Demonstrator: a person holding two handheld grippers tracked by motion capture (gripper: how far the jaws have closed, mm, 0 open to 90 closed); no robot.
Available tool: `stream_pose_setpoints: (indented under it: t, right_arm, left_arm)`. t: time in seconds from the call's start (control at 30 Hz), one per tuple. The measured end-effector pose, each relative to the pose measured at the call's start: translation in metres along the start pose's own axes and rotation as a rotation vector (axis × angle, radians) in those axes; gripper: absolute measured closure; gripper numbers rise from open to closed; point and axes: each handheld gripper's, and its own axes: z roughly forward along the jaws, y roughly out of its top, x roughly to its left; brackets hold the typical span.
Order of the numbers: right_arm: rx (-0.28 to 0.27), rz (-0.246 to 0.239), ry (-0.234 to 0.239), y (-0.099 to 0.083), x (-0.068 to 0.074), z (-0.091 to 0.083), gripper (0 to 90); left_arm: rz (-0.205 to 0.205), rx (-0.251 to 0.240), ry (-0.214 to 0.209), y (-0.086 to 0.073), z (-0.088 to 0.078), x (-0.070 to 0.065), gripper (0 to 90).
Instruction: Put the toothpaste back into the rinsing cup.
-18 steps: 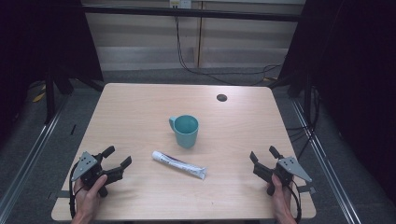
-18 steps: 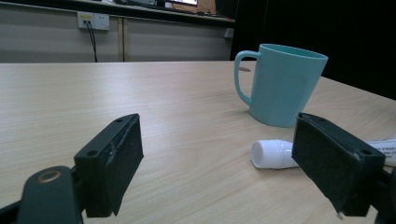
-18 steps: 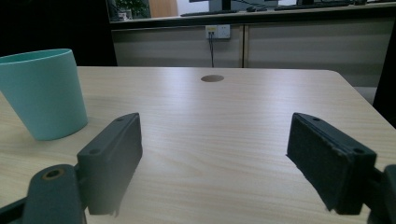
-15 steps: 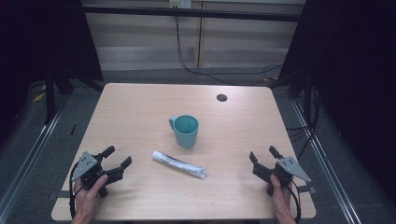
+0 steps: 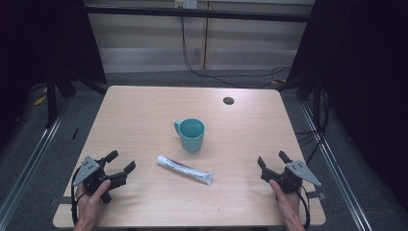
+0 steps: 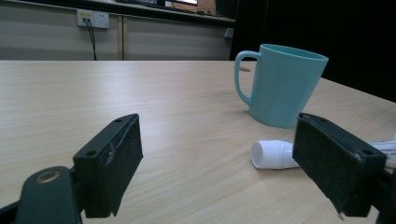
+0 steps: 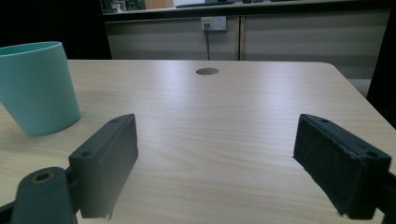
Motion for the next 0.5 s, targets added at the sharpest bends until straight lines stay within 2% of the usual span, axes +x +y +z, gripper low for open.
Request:
stream_pose_setpoints:
  t: [0.1, 0.2, 0.27, 0.3, 0.4, 0.43, 0.47, 0.5]
  right_arm:
    - [0.021, -0.001, -0.009, 0.0027, -0.0025, -0.0021, 13.3]
    - [0.043, -0.006, 0.026, 0.0037, -0.0026, -0.0036, 15.0]
    - [0.049, -0.003, 0.029, 0.0041, -0.002, -0.0035, 14.9]
    - [0.068, -0.005, 0.046, 0.0054, -0.0007, -0.0032, 16.5]
    - [0.095, -0.03, 0.052, 0.0064, 0.0026, -0.0021, 18.6]
    - [0.105, -0.057, 0.045, 0.0065, 0.0041, -0.0017, 22.7]
    - [0.114, -0.075, 0.058, 0.0067, 0.0054, -0.0012, 23.2]
    - [0.117, -0.067, 0.076, 0.0071, 0.0061, -0.0008, 23.3]
  left_arm:
    - [0.002, -0.002, 0.002, -0.0001, -0.0001, -0.0005, 15.8]
    - [0.003, -0.005, -0.001, -0.0002, 0.0001, -0.0013, 15.9]
    - [0.0, 0.0, -0.003, -0.0001, 0.0001, -0.0008, 15.9]
    - [-0.002, 0.0, -0.002, -0.0001, 0.0, -0.0006, 15.9]
    - [-0.003, -0.003, -0.001, -0.0001, -0.0001, -0.0004, 15.9]
    - [-0.002, -0.002, 0.0, -0.0001, -0.0003, -0.0005, 15.9]
    - [-0.008, -0.008, -0.004, -0.0004, -0.0001, -0.0011, 15.9]
    - [-0.003, -0.008, -0.006, -0.0004, -0.0004, -0.0008, 15.9]
